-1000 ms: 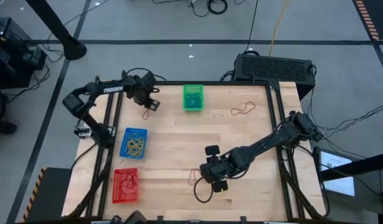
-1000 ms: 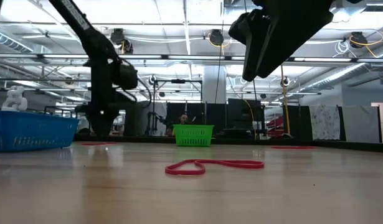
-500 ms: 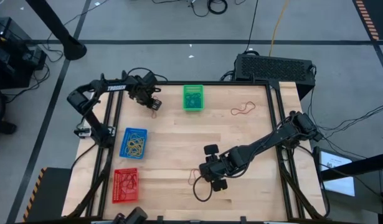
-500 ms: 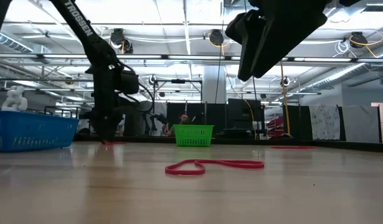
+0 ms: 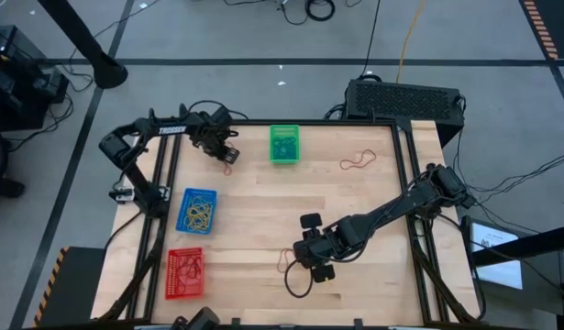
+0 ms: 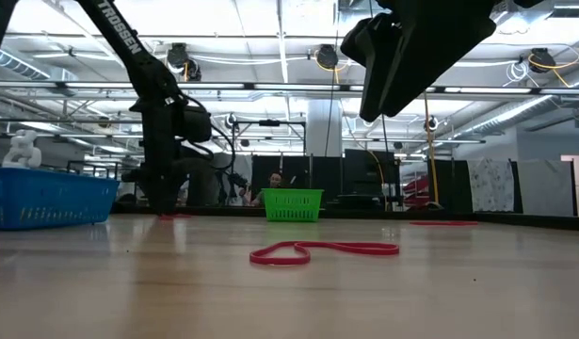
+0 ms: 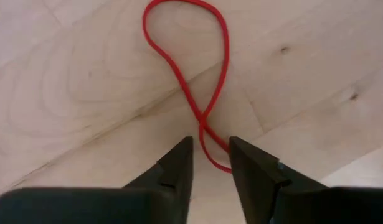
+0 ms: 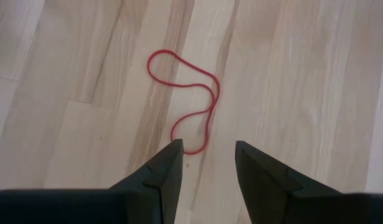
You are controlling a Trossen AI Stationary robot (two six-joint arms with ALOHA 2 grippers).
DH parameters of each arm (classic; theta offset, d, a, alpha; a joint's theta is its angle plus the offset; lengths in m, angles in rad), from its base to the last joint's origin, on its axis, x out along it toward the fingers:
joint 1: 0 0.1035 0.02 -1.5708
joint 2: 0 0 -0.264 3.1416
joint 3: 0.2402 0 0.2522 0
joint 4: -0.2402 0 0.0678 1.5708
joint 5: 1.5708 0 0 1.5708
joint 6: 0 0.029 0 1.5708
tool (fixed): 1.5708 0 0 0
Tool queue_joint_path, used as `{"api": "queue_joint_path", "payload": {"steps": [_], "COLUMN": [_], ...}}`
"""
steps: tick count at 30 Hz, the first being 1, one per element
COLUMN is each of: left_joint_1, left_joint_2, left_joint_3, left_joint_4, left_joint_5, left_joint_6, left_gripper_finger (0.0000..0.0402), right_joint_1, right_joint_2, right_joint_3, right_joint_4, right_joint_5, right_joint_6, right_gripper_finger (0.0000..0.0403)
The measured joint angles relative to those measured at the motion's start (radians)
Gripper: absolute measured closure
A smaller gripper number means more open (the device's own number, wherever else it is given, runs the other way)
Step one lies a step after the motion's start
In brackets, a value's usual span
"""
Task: Sort rubber bands into baskets
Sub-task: Put the red rubber band into the red bin
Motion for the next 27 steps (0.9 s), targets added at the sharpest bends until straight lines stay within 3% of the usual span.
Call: {"api": "queue_joint_path", "payload": {"steps": [8, 16, 27], "left_joint_1": [-0.016, -0.028, -0.220], "left_joint_2": [-0.001, -0.105, -0.511], "left_joint_3": [0.000, 0.047, 0.138], "left_joint_4": [0.000, -0.171, -0.599], "left_joint_5": [0.006, 0.005, 0.012], "left_joint_6": [0.045, 0.075, -0.025], "left_gripper_finger": [0.0394, 0.0399, 0.0400], "right_joint_1": [0.000, 0.000, 0.000], "right_joint_2": [0.000, 0.000, 0.000], "right_joint_3": [0.000, 0.000, 0.000], "right_joint_4": [0.002, 0.002, 0.002], "right_joint_5": [0.000, 0.000, 0.000], "right_joint_6": [0.000, 0.000, 0.000], "right_gripper_finger": [0.0264, 0.0264, 0.0264]}}
